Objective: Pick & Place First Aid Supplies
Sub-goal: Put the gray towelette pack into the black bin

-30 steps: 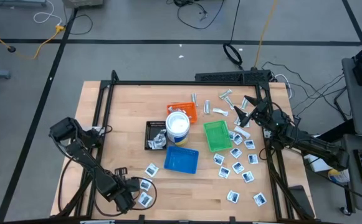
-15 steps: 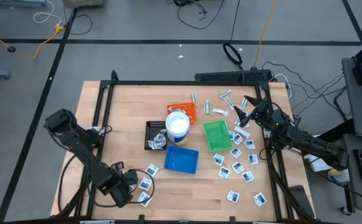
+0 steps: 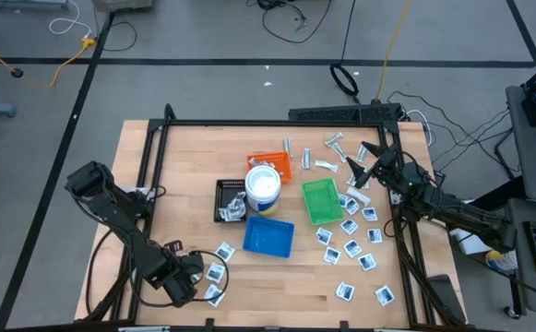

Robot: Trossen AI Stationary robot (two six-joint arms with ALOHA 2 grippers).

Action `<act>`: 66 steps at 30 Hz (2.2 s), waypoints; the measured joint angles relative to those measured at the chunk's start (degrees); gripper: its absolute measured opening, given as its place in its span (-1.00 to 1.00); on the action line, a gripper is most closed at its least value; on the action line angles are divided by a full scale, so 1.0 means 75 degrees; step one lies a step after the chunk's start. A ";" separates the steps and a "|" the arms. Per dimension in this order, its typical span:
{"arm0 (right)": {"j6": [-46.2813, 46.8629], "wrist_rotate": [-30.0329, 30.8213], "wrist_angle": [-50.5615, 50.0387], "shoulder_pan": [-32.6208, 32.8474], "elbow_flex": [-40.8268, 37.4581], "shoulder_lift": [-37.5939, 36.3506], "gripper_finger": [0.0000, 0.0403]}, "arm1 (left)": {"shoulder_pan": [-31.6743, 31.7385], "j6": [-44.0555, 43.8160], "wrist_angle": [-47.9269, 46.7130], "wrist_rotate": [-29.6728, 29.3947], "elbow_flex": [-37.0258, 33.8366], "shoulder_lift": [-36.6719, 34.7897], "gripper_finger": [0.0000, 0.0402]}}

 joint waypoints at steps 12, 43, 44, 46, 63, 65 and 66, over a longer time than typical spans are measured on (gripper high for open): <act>0.0000 0.0000 0.0000 0.0003 -0.0003 -0.0003 0.89 | -0.0091 0.0136 0.0373 -0.0250 0.0015 0.0574 -0.27; 0.0000 0.0002 0.0000 0.0000 -0.0002 0.0000 0.89 | -0.0141 0.1370 -0.0059 -0.0418 -0.0019 0.0128 -0.99; 0.0001 0.0004 0.0003 0.0000 -0.0001 -0.0001 0.89 | -0.0105 0.1502 -0.0184 -0.0409 -0.0009 -0.0086 -0.99; 0.0002 0.0003 0.0000 0.0003 0.0000 -0.0002 0.89 | -0.0016 0.1926 -0.0414 -0.0339 -0.0009 -0.0451 -0.99; 0.0001 0.0002 0.0000 0.0001 0.0000 0.0000 0.89 | 0.1670 0.5789 -0.1307 -0.1457 0.0003 -0.1935 -1.00; 0.0001 0.0001 0.0000 0.0000 -0.0001 -0.0001 0.89 | 0.2250 0.6146 -0.1303 -0.1849 0.0006 -0.1935 -1.00; 0.0002 0.0003 0.0000 0.0002 0.0000 0.0000 0.89 | 0.2546 0.6359 -0.1233 -0.2014 0.0006 -0.1935 -1.00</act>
